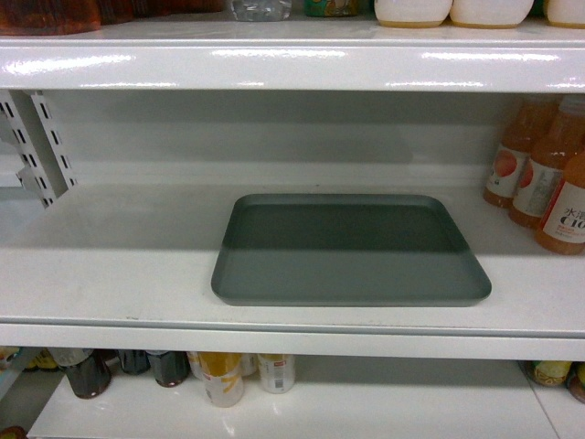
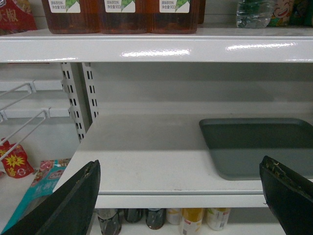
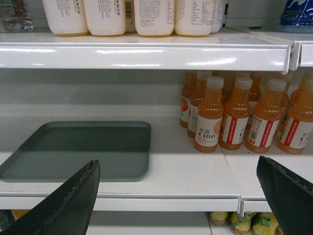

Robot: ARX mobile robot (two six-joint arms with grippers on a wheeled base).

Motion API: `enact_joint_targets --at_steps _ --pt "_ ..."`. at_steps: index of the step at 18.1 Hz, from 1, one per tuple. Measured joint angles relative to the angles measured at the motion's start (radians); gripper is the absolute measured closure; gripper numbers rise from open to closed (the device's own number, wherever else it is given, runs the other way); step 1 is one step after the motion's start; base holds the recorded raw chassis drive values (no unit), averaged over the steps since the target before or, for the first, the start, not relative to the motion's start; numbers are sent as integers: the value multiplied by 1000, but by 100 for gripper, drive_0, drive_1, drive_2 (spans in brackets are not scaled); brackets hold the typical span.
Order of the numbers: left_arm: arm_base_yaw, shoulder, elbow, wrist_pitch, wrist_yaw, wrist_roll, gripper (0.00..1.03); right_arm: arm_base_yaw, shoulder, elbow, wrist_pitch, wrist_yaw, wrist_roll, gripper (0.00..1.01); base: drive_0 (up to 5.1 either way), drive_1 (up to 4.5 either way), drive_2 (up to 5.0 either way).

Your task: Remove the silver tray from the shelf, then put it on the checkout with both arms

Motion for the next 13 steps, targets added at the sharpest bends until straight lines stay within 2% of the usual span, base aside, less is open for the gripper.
enact_joint_targets --at_steps 13 --pt "0 0 0 0 0 0 5 0 0 0 0 0 0 3 0 0 0"
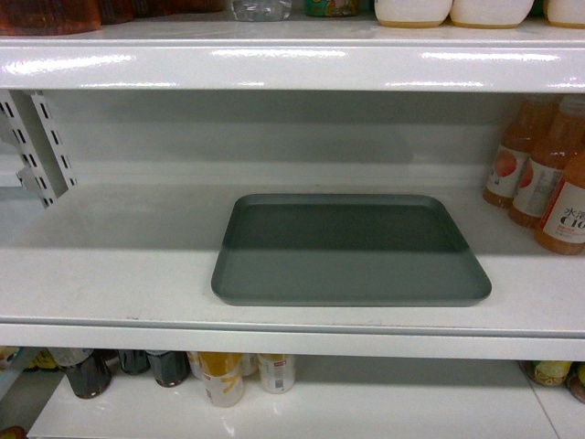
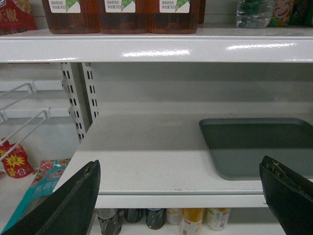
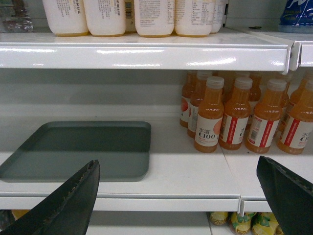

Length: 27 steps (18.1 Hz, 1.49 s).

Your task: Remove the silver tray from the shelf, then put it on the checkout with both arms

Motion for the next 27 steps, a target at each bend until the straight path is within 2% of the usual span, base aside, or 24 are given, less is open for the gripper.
enact_joint_targets --at_steps 10,11,12,13,14,15,17,19,21,23,24,26,27 --pt "0 0 0 0 0 0 5 0 0 0 0 0 0 3 0 0 0" --pt "-14 17 18 -69 -40 -6 5 -4 11 11 -51 -18 -4 3 0 0 0" --pt "-35 97 63 -171 -120 -14 5 -16 105 65 -180 -82 -18 3 0 0 0" --pt "-34 227 108 -198 -157 -10 5 -24 229 97 -189 -108 -19 3 0 0 0" --pt "-3 366 130 -122 -140 -16 5 -28 352 108 -122 -131 -21 3 0 0 0" --pt "10 537 139 -16 -108 -24 5 -33 497 109 -17 -128 -19 3 0 0 0" --pt "-36 855 183 192 -30 -29 5 -21 747 131 174 -124 -14 3 0 0 0" --pt "-81 1169 268 374 -11 -33 5 -5 1052 195 395 -124 3 3 0 0 0" --pt "-119 1412 366 458 -7 -53 5 1 1312 286 545 -129 13 3 0 0 0" --pt "-176 1627 476 502 -23 -59 5 2 1526 391 602 -137 41 3 0 0 0" --pt "-218 1782 595 494 -38 -70 5 7 1666 483 591 -163 77 3 0 0 0" --pt "-250 1918 739 469 -56 -92 5 8 1786 600 577 -175 118 3 0 0 0" --pt "-261 1977 807 454 -65 -100 5 14 1838 658 575 -174 126 3 0 0 0"
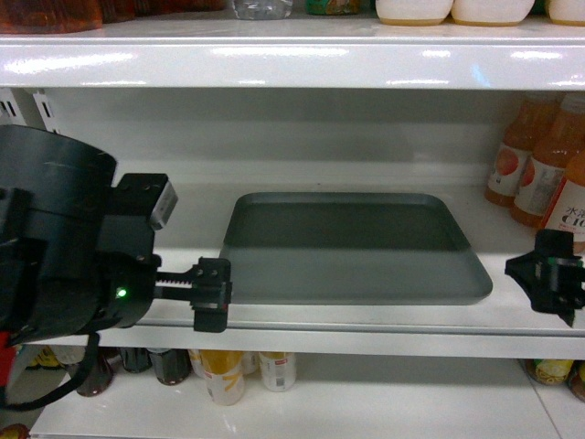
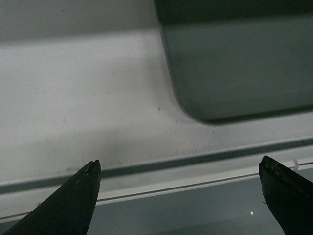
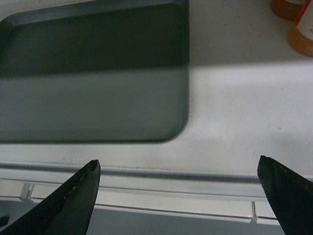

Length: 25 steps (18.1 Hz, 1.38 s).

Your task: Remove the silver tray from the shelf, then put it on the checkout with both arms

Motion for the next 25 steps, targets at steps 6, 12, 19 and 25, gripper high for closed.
enact_joint_targets --at_steps 6,12,19,25 --pt "-26 221 285 -114 -50 -36 5 13 244 259 -80 38 34 3 0 0 0" --pt "-23 302 423 -194 -66 -48 5 33 399 518 -201 61 43 3 0 0 0" --pt "-2 335 465 -262 -77 -89 5 52 603 810 -389 180 -16 3 0 0 0" --pt "5 275 342 -250 10 -167 100 56 525 631 -302 181 -69 98 0 0 0"
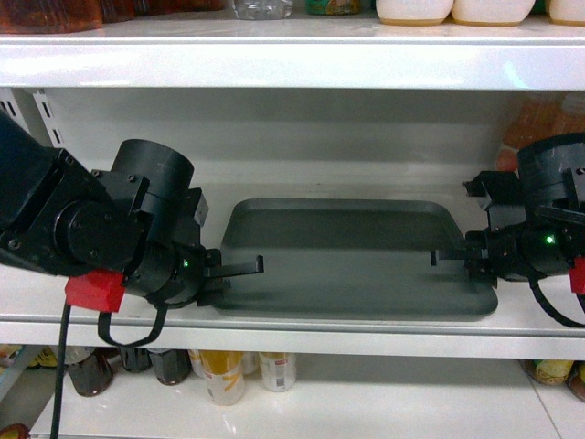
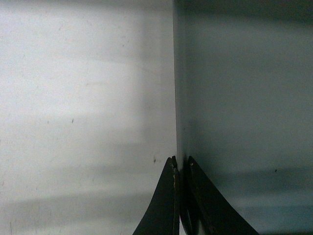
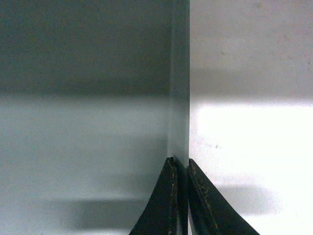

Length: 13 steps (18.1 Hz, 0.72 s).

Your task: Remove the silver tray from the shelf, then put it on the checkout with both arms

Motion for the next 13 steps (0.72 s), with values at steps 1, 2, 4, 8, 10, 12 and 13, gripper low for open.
enact_joint_targets --at_steps 1,2,4,8,10,12,13 --pt "-4 -29 -53 41 -13 -6 100 0 -31 -65 38 -3 7 98 0 0 0" --pt "-6 -40 -75 55 -17 -6 100 0 -40 -81 46 -5 10 98 0 0 0" --pt "-10 -53 -100 77 -22 -5 100 0 -55 -110 62 -7 10 98 0 0 0" --pt "-19 -91 -172 119 -35 -5 100 0 -101 -187 95 -17 25 98 0 0 0" --pt "-23 -121 -219 140 -37 -5 100 0 -134 -239 118 -24 29 98 0 0 0" --pt "-27 -152 -260 154 -39 -5 100 1 -161 -277 135 -31 34 98 0 0 0" --pt "-32 -179 -288 167 -45 -2 100 1 -202 -324 155 -34 37 98 0 0 0"
